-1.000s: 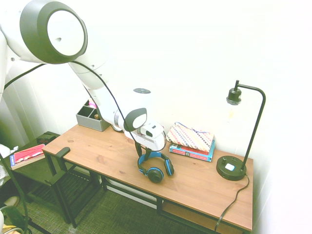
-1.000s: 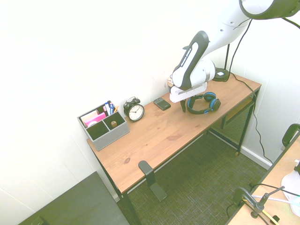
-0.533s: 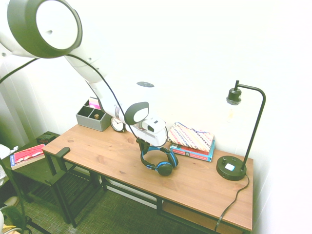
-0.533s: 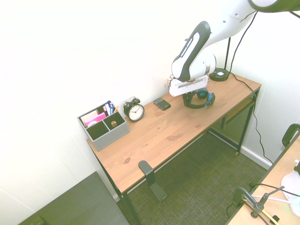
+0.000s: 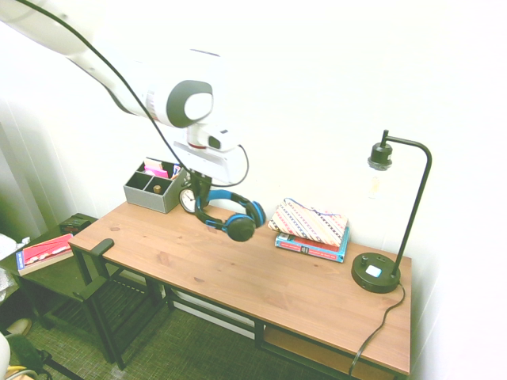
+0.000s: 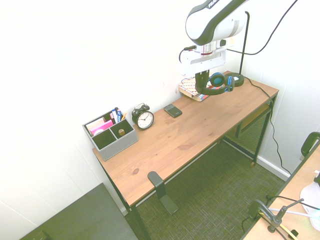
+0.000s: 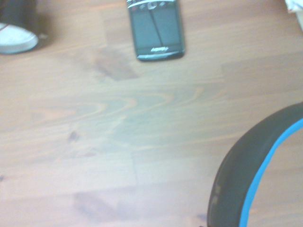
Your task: Hang the headphone
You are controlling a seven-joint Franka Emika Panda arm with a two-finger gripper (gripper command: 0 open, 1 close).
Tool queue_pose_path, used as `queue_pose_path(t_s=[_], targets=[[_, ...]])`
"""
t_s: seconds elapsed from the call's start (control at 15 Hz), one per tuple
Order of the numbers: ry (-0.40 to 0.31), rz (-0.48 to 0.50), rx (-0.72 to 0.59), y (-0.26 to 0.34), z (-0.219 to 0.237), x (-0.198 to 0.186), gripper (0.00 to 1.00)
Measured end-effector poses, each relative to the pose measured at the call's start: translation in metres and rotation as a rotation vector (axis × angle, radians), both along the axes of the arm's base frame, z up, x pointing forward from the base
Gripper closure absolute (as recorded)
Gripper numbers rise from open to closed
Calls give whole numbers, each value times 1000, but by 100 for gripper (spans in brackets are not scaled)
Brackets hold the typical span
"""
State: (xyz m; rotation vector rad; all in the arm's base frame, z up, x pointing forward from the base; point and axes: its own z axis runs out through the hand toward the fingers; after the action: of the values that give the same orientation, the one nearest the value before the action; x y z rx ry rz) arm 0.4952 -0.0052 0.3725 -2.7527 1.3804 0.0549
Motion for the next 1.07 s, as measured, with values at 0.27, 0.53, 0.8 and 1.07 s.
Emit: queue_pose_path(t_s=[0.27,0.53,0.8,1.07], targets=[[19,144,-45,130,20,-89,100],[18,234,-73,241,13,-176,100],[-21,252,-36,312,-37,-206,100],[-30,237,32,334,-106,-199,100]])
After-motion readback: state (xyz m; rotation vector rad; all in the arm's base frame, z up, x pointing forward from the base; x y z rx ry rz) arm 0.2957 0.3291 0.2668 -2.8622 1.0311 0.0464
